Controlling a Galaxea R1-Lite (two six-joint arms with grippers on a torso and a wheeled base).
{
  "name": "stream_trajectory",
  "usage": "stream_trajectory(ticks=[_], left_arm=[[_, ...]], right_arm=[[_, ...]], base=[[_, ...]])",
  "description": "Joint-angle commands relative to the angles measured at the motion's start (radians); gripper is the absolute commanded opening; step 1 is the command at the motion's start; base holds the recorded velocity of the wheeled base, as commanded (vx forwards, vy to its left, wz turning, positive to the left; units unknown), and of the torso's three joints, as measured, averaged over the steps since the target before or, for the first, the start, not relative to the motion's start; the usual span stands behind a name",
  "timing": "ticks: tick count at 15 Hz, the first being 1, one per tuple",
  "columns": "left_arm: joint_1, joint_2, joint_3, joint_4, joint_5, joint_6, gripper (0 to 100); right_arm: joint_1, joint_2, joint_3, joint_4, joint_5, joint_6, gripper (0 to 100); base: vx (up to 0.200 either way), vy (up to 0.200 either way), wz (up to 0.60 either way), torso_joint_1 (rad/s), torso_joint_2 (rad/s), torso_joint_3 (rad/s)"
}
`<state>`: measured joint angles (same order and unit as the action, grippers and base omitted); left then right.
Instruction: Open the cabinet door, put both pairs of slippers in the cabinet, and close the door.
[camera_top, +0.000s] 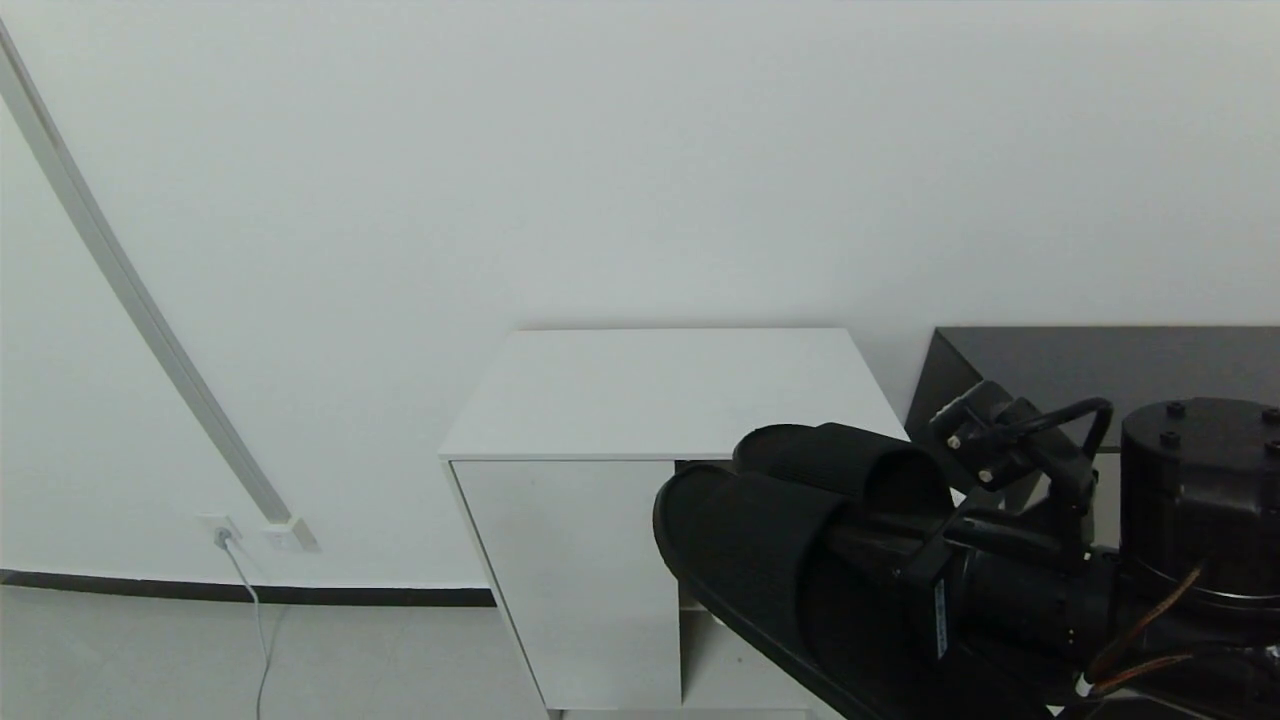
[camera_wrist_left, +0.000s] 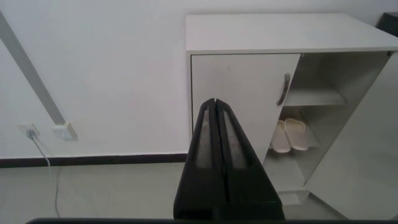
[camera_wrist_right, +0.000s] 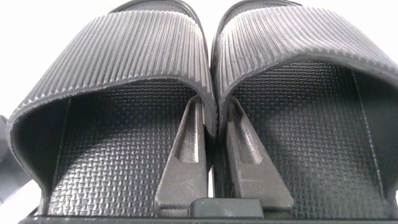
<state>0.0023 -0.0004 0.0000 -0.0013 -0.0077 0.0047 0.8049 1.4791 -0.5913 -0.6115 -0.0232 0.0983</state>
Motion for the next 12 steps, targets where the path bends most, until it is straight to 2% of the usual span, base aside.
stream_trajectory(ticks=[1,12], left_arm=[[0.001,0.002,0.0,0.0,0.0,0.0,0],[0.001,0.0,0.0,0.0,0.0,0.0,0]], right_arm=[[0.0,0.001,0.001,-0.001,0.0,-0.002,0],[0.0,0.001,0.01,-0.001,0.0,-0.014,0]], base=[[0.0,0.0,0.0,-0.154,0.34,0.178],[0.0,0.0,0.0,-0.173,0.4,0.224]])
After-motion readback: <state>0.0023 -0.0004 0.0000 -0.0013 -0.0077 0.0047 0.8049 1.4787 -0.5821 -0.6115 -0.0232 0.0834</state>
